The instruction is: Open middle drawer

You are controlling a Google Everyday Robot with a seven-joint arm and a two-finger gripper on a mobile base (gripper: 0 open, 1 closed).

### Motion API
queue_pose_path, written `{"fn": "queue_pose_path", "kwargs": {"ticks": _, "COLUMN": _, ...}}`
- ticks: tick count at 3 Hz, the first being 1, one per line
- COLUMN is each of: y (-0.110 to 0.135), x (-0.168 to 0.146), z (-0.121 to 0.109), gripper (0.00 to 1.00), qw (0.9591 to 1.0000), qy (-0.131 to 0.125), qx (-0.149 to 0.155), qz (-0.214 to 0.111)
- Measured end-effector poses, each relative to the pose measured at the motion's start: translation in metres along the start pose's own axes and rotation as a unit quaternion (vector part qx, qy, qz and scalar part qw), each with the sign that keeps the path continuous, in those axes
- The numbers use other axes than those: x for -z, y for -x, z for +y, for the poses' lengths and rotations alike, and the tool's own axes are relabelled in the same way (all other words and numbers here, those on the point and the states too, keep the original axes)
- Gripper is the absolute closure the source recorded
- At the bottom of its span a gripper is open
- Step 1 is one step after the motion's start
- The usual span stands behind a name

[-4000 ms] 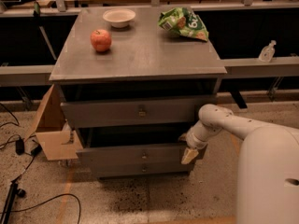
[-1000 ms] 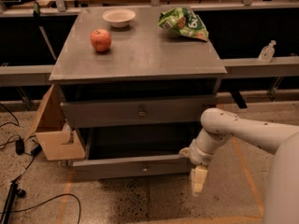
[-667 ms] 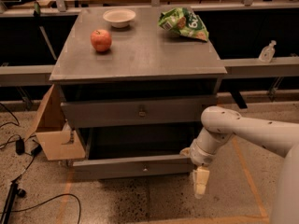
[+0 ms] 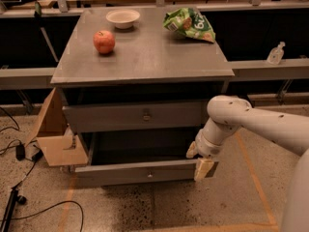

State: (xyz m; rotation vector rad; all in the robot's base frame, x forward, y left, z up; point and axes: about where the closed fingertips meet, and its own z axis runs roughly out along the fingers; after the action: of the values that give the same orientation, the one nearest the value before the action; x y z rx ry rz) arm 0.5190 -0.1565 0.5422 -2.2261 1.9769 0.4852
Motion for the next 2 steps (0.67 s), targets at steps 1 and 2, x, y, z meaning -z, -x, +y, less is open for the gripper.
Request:
{"fn": "queue_pose_path", "kwargs": {"ticks": 1, "y": -0.0001, "x": -0.0001, "z": -0.0014, "gripper": 0.63, "qw": 1.0000, "qy": -0.001, "qx": 0.001, "qz": 0.000}}
{"fn": "queue_pose_path", "kwargs": {"ticks": 2, "y": 0.0000, "x": -0.0020, "z": -0.0005, "gripper": 0.85, "qw": 1.0000, "qy": 0.001, "qx": 0.001, "qz": 0.000}}
